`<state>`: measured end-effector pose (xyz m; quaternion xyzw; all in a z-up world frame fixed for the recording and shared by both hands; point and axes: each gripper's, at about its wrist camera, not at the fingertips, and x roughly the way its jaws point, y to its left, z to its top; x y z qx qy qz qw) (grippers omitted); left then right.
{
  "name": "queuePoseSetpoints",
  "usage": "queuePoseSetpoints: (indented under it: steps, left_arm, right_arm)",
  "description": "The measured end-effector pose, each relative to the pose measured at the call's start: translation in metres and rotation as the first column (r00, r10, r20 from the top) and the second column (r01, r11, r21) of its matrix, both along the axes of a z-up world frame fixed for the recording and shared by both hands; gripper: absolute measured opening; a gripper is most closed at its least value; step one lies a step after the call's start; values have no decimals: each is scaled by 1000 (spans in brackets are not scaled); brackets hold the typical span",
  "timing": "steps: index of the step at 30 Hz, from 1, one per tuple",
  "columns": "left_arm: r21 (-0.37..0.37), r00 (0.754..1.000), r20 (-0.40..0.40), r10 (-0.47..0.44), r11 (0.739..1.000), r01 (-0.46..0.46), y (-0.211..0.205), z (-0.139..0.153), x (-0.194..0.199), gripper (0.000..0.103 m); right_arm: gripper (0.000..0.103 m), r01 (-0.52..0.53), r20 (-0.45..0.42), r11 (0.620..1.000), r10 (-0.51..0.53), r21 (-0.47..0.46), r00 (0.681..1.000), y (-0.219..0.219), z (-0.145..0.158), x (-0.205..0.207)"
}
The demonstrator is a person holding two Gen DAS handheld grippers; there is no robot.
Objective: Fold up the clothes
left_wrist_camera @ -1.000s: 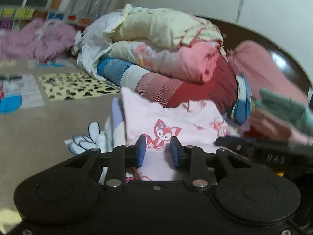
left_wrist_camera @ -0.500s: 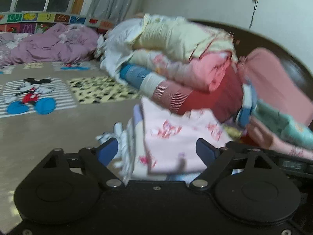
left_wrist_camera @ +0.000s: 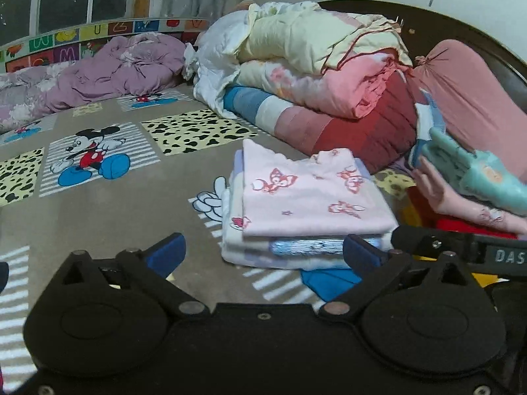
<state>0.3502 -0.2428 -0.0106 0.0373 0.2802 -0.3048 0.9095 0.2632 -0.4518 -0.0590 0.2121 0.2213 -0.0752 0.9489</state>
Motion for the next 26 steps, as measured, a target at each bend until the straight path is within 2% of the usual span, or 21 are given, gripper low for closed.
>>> queuePoseSetpoints:
  steps: [6, 9, 15, 20, 26]
  left_arm:
    - [33, 999, 44, 28, 999, -29, -2, 13, -24, 103]
    - [40, 999, 43, 20, 999, -22, -5, 17, -33, 103]
    - [32, 998, 22, 62, 998, -63, -5, 22, -47, 103]
    - [44, 996, 27, 86, 995, -87, -5, 27, -60, 103]
    - [40, 991, 78, 111, 993, -115, -2, 35, -77, 101]
  right_arm:
    - [103, 26, -54, 1000, -25, 16, 998, 6, 16, -20]
    - [103, 32, -73, 999, -33, -10, 997, 8, 26, -29]
    - [103, 40, -110, 996, -49, -78, 993, 13, 44, -46]
    - [103, 53, -104, 994, -63, -96, 993, 12, 58, -61]
    - [103, 47, -110, 992, -60, -116, 992, 14, 65, -75]
